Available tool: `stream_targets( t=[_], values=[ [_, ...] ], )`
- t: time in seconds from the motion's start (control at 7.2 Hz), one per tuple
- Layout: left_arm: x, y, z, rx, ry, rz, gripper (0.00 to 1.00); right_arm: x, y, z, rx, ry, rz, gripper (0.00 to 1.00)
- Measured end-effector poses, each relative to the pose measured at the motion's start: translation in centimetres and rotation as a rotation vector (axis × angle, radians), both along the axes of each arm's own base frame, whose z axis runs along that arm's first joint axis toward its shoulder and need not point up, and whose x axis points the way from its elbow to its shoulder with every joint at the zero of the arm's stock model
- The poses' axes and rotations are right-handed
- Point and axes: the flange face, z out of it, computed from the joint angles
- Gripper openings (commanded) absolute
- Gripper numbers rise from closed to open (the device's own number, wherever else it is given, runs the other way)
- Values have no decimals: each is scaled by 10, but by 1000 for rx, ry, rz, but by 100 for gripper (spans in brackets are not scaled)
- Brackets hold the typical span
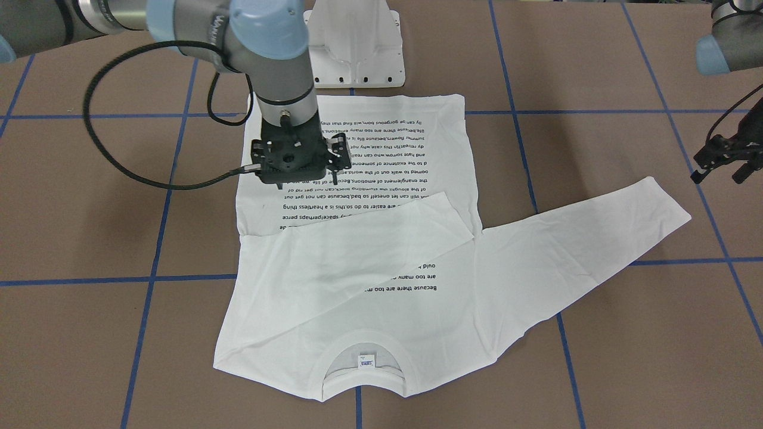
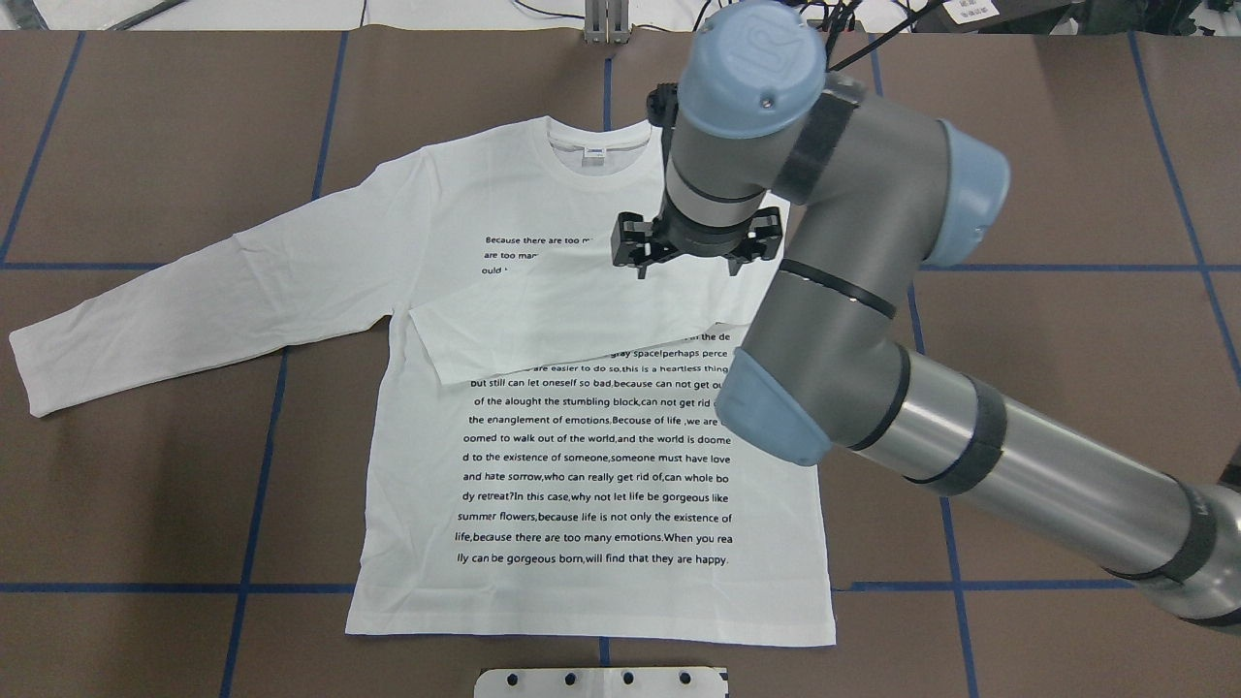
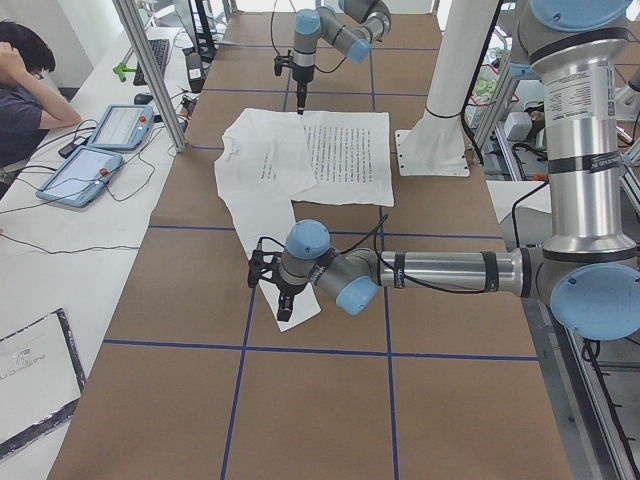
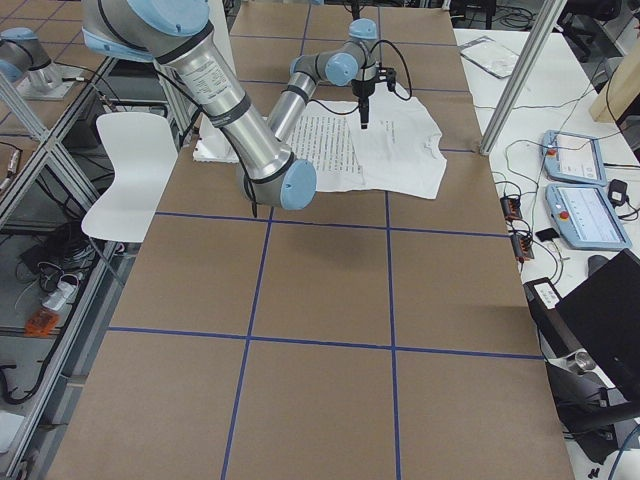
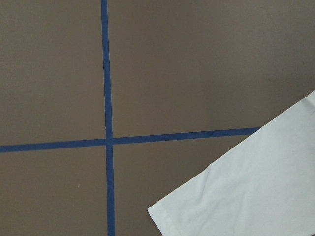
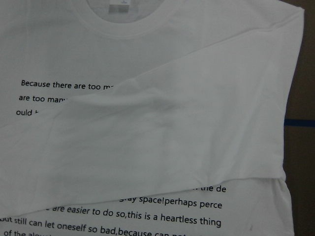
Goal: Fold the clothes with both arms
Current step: 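Open the right gripper and withdraw it back beside the shirt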
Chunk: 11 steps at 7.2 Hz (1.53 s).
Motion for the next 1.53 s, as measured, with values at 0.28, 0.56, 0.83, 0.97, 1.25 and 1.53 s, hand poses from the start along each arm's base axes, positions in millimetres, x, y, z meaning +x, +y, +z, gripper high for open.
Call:
stream_targets(
  t=[0.28, 0.56, 0.83, 0.97, 1.25, 1.53],
  values=[
    [32, 7, 13, -33, -29, -43, 99, 68, 5, 37, -6, -6, -21, 100],
    [39, 4, 33, -57, -46, -50, 99, 97, 13, 62, -2, -3, -43, 100],
    [49, -11, 48, -71, -60, -48, 99, 104, 17, 87, -9, 19, -60, 100],
    [52, -15, 52, -75, -64, -45, 99, 106, 18, 98, -12, 32, -72, 100],
    [58, -16, 57, -82, -71, -34, 99, 107, 19, 108, -18, 45, -79, 100],
    [67, -12, 60, -87, -75, -13, 97, 107, 19, 110, -20, 46, -81, 100]
  ],
)
